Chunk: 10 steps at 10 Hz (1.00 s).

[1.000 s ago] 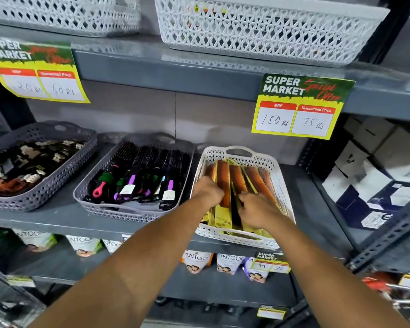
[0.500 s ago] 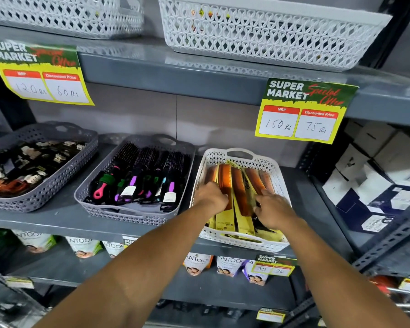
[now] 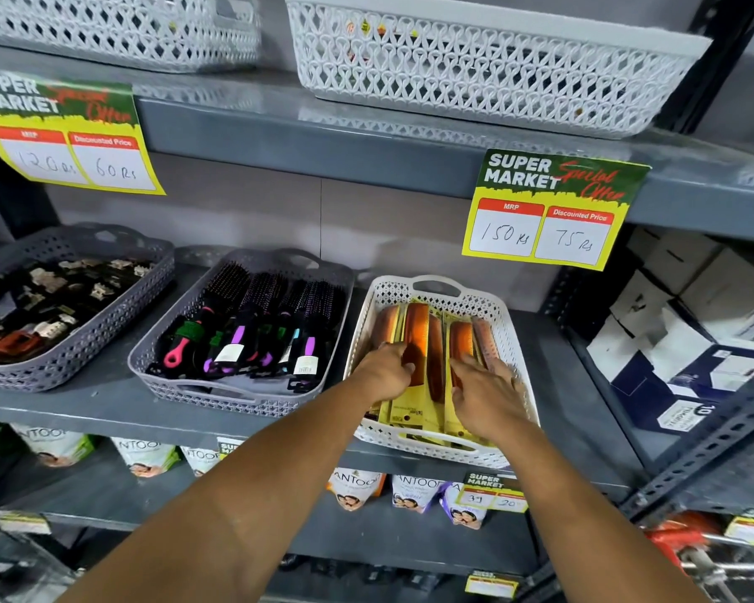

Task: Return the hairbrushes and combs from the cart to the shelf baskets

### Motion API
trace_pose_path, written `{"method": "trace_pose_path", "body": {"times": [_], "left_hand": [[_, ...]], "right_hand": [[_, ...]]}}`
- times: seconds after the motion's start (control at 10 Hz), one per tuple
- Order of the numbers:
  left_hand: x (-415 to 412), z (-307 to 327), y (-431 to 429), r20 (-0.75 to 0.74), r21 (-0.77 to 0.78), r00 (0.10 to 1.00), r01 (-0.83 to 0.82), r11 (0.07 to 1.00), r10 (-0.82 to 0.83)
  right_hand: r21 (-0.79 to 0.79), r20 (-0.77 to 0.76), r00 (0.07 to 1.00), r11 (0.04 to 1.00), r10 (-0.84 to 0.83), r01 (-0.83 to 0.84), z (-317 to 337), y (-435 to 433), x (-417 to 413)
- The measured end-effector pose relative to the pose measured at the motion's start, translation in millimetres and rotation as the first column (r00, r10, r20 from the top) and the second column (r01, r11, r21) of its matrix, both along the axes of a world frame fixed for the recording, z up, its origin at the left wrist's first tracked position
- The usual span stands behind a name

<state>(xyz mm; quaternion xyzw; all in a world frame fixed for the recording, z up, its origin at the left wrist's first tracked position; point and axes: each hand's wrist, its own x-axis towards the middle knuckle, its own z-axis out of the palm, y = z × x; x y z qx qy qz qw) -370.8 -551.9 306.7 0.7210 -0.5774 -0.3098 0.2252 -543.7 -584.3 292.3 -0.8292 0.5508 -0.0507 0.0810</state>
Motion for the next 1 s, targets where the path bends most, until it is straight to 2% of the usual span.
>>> {"method": "trace_pose_path", "body": {"times": [0.1, 0.2, 0.4, 0.7, 0.9, 1.0], "left_hand": [[1.0, -0.7, 1.9, -0.001, -0.006, 1.000, 0.023, 1.000, -0.023], [0.6, -2.4, 1.6, 0.048, 0.008, 0.998, 0.039, 0.999, -0.040], [-1.2, -6.9, 2.0, 0.127, 0.019, 0.991, 0.034, 0.999, -0.036], [-6.8, -8.2, 3.8, 0.164, 0.007, 0.986, 0.037, 0.999, -0.037], [-3.5, -6.7, 8.0, 0.230, 0.006, 0.969, 0.092, 0.996, -0.091], [-3.2, 5.3, 15.6, 0.299, -0.247, 0.954, 0.098, 0.964, -0.020]], "right_hand": [[0.014, 0.018, 0.999, 0.999, -0.030, 0.030, -2.7, -7.3, -1.0], [0.104, 0.031, 0.994, 0.990, -0.103, 0.099, -4.3, -6.1, 2.1], [0.066, 0.058, 0.996, 0.995, -0.073, 0.069, -2.2, 3.5, 4.3], [0.057, 0.051, 0.997, 0.997, -0.062, 0.059, 2.1, 5.8, -0.5], [-0.150, 0.156, 0.988, 0.989, 0.012, 0.011, 3.6, 8.0, -7.6], [-0.263, 0.360, 0.932, 0.963, 0.048, 0.052, 15.3, 16.8, -10.8]]}}
